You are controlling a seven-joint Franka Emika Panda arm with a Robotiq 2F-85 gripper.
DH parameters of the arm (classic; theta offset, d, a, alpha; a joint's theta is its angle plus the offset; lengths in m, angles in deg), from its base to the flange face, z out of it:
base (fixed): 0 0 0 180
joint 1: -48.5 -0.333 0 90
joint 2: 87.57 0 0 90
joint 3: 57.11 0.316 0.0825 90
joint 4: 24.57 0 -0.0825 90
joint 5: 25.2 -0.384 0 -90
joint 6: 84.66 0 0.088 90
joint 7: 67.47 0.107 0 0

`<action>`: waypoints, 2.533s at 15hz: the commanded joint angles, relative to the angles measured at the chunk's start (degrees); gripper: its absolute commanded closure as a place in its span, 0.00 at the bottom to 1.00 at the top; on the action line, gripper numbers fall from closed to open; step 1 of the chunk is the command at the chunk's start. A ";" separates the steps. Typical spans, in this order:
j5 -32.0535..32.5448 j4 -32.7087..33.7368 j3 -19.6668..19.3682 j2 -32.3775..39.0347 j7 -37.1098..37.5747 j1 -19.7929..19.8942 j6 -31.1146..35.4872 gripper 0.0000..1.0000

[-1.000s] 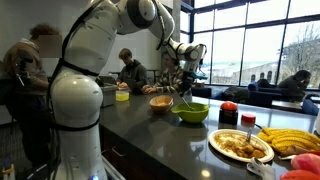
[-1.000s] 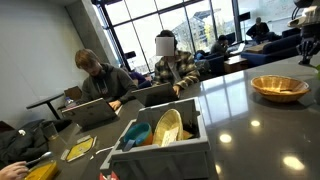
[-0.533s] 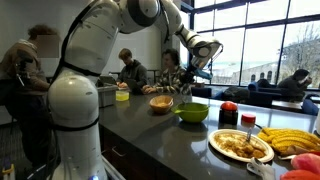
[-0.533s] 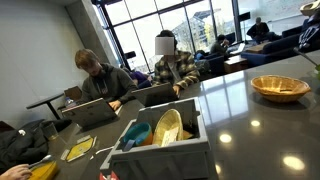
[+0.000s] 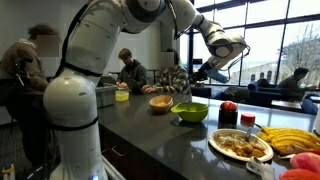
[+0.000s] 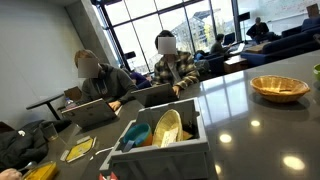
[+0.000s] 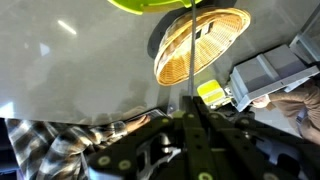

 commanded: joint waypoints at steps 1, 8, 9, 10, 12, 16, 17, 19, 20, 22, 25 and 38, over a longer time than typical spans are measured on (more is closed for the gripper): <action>-0.19 -2.42 -1.70 -2.48 -3.14 -1.61 6.36 0.99; 2.69 -6.15 -1.31 -2.77 -6.64 -5.43 19.80 0.99; 3.23 -6.81 -1.22 -2.71 -6.95 -5.78 21.70 0.99; 3.73 -7.62 -1.13 -2.99 -6.87 -6.03 23.20 0.99; 4.39 -8.87 -0.95 -3.34 -6.75 -6.20 25.46 0.99; 5.03 -11.69 -0.77 -5.06 -6.83 -6.69 29.25 0.99; 5.11 -12.56 -0.68 -5.81 -7.02 -6.93 30.36 0.99; 5.36 -14.64 -0.39 -7.56 -7.35 -7.70 32.88 0.99; 5.74 -15.64 -0.23 -8.30 -7.55 -8.32 34.57 0.99; 6.83 -18.00 0.39 -10.12 -7.31 -9.77 38.10 0.99; 7.60 -21.92 1.78 -12.25 -5.55 -12.08 43.81 0.99; 6.01 -41.41 3.40 -19.80 6.38 -15.11 64.73 0.99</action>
